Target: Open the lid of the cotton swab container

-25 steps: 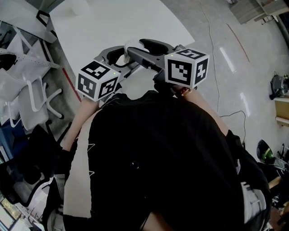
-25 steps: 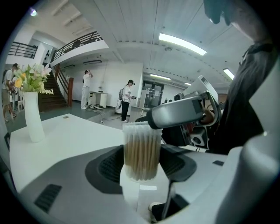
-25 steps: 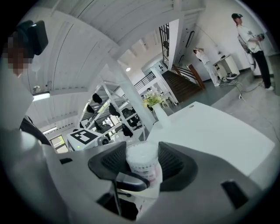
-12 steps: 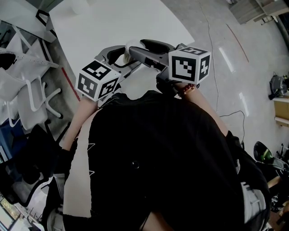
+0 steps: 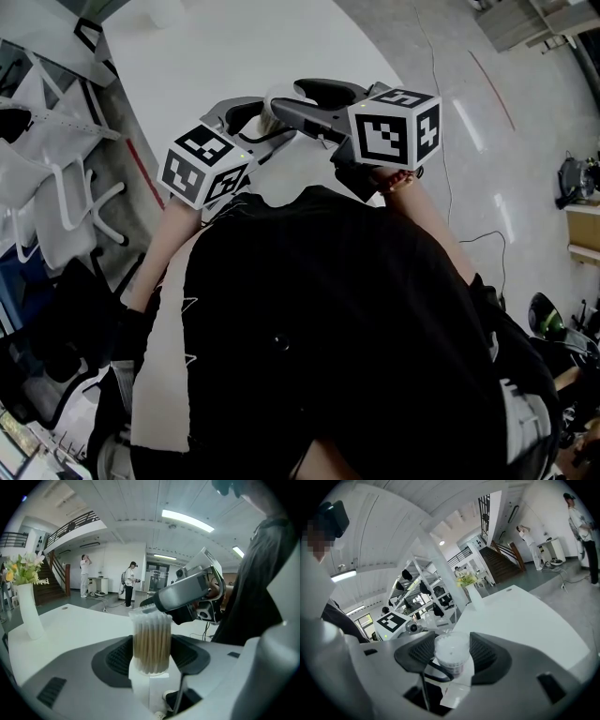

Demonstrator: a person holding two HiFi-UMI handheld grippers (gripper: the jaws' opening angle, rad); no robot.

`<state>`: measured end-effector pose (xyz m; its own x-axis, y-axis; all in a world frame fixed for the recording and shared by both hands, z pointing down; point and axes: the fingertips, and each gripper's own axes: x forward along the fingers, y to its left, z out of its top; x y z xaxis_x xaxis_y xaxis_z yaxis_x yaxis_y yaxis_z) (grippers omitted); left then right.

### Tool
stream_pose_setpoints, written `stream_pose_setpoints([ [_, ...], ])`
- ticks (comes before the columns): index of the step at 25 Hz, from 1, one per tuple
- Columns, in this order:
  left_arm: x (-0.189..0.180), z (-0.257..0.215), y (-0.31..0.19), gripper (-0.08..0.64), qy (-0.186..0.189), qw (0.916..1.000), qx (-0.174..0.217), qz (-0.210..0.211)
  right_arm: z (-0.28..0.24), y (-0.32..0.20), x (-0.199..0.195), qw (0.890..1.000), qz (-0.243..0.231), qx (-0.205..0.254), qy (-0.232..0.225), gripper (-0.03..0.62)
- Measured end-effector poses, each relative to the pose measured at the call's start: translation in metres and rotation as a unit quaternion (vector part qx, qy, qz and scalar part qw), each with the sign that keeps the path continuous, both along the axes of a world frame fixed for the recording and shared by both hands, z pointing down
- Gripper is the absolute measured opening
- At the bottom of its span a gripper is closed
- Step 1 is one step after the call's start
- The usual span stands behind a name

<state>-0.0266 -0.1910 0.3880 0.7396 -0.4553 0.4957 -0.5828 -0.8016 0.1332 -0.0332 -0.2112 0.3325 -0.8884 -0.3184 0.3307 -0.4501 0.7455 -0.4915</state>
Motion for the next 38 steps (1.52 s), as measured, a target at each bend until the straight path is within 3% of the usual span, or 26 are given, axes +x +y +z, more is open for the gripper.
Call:
stream_pose_setpoints([
  [12, 0.002, -0.006, -0.002, 0.259, 0.009, 1.0, 0.002, -0.001, -0.014, -0.002, -0.001, 0.997, 0.001, 0.067, 0.031, 0.241],
  [38, 0.007, -0.003, -0.001, 0.259, 0.017, 0.9997, -0.011, 0.013, -0.025, -0.01, -0.002, 0.998, 0.01, 0.066, -0.003, 0.244],
])
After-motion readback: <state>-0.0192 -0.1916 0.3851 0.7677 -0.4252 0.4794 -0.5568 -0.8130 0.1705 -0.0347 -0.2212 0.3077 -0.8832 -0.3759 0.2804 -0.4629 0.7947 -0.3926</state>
